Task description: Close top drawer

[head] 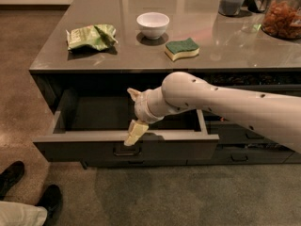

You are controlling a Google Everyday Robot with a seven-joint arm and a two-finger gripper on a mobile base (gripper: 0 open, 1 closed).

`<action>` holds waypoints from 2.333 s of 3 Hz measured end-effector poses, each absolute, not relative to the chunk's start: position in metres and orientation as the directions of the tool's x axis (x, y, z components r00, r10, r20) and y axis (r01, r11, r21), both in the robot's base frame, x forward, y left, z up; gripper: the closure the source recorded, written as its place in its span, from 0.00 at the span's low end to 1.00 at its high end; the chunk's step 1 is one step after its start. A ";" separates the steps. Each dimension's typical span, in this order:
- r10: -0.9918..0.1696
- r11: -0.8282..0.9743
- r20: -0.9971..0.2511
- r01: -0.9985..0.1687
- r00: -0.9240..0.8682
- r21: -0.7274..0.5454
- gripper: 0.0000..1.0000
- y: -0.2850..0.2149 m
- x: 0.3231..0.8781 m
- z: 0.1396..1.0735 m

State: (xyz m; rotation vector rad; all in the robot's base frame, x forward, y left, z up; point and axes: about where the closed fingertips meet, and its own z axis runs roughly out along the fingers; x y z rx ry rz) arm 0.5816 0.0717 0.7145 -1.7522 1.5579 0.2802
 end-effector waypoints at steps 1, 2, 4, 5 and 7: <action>-0.751 0.038 -0.623 -0.927 0.219 -0.372 0.00 0.074 0.591 0.710; -0.750 0.037 -0.626 -0.931 0.214 -0.363 0.19 0.074 0.599 0.709; -0.746 0.026 -0.630 -0.936 0.216 -0.352 0.09 0.075 0.600 0.709; -0.738 0.028 -0.641 -0.940 0.210 -0.340 0.00 0.073 0.595 0.697; -0.750 0.044 -0.633 -0.940 0.192 -0.338 0.00 0.067 0.623 0.699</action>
Offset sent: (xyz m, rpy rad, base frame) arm 0.0295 -0.0016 -0.0060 0.0085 0.0374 -0.0046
